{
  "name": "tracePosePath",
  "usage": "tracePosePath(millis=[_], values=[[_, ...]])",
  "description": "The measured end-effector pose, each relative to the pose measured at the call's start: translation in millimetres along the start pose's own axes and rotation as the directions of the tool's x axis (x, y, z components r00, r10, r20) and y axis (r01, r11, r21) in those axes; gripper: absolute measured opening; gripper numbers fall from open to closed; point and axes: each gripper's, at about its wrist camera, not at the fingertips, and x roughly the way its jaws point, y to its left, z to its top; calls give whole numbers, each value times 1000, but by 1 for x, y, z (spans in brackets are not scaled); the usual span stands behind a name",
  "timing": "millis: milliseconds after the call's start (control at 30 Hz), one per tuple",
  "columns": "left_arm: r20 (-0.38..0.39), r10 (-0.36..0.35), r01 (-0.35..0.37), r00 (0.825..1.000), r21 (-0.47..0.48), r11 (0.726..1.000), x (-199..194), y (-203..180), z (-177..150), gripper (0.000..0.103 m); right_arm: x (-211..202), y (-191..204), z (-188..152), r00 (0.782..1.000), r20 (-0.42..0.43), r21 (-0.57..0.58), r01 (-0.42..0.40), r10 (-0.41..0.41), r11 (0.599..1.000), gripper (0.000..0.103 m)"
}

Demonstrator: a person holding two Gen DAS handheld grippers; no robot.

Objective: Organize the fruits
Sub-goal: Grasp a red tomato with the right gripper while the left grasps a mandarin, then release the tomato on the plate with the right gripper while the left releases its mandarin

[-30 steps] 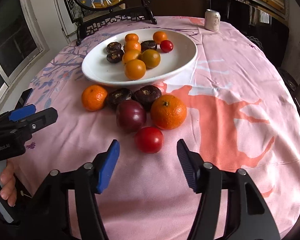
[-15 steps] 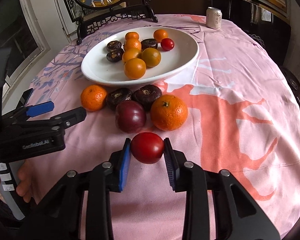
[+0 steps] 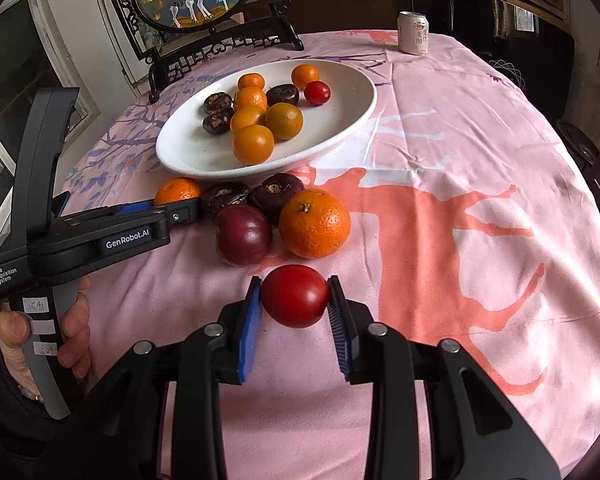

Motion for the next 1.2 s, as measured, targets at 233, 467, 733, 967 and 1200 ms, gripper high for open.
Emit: tracePosePath(millis=[233, 467, 733, 967, 1200], values=[[27, -29, 30, 999, -26, 999, -29, 9, -17, 45, -7, 14, 1, 1000, 15, -30, -2, 2, 1000, 33], [67, -64, 66, 996, -35, 997, -63, 16, -29, 45, -9, 25, 3, 1000, 18, -46, -5, 6, 999, 33], [83, -78, 80, 993, -30, 996, -77, 17, -28, 45, -11, 31, 5, 1000, 23, -61, -3, 5, 998, 33], [79, -54, 57, 995, -36, 998, -78, 25, -7, 45, -10, 33, 18, 1000, 20, -89, -15, 17, 996, 33], [55, -15, 16, 998, -21, 1000, -57, 32, 77, 45, -5, 32, 79, 999, 50, -176, 0, 8, 984, 33]])
